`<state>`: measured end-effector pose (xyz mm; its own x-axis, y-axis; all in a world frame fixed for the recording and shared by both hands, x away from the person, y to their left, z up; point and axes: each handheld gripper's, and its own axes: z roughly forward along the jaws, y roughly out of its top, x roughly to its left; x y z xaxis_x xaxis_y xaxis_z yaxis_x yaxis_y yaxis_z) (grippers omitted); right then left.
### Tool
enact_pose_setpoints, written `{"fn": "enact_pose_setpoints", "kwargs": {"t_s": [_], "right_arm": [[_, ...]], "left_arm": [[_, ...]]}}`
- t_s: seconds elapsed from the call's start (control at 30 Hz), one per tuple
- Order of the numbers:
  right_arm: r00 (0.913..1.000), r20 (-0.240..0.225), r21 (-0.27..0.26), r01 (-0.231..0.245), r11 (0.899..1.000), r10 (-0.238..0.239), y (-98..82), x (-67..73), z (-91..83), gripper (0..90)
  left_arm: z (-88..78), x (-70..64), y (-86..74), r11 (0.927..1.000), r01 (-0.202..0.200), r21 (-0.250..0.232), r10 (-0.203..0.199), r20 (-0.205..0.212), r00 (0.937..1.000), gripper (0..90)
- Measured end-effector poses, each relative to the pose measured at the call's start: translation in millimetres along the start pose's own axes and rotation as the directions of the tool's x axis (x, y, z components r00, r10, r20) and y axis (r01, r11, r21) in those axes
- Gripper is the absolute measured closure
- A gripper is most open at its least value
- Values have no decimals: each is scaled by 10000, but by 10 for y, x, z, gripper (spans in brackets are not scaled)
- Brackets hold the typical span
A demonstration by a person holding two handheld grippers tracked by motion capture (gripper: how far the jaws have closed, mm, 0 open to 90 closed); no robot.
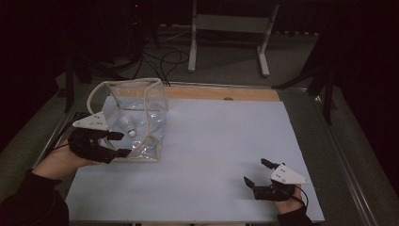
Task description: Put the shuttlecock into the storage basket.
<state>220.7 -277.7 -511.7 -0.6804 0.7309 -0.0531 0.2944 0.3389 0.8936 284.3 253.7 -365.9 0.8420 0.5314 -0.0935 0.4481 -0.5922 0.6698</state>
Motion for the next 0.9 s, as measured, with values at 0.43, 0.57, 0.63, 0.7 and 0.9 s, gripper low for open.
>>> {"fn": "enact_pose_setpoints", "kwargs": {"t_s": [0.43, 0.57, 0.63, 0.7, 0.9], "right_arm": [[10000, 7, 29, -37, 10000, 37, 3, 1, -8, 97], [10000, 11, 12, -38, 10000, 38, 4, 2, -9, 97], [10000, 19, 21, -56, 10000, 56, 3, 4, -9, 97], [10000, 18, 23, -69, 10000, 69, 2, 3, -7, 97], [10000, 38, -36, -54, 10000, 54, 3, 1, -8, 97]], "left_arm": [[46, -41, 71, 9998, 178, -19, -178, -23, 9998, 174], [54, -41, 89, 9998, 186, -53, -185, 61, 9998, 156], [60, -42, 98, 9996, 264, -95, -264, 30, 9996, 135], [61, -30, 123, 9993, 370, -113, -367, 267, 9990, 88], [72, -55, 159, 9996, 265, -127, -262, 177, 9995, 9]]}}
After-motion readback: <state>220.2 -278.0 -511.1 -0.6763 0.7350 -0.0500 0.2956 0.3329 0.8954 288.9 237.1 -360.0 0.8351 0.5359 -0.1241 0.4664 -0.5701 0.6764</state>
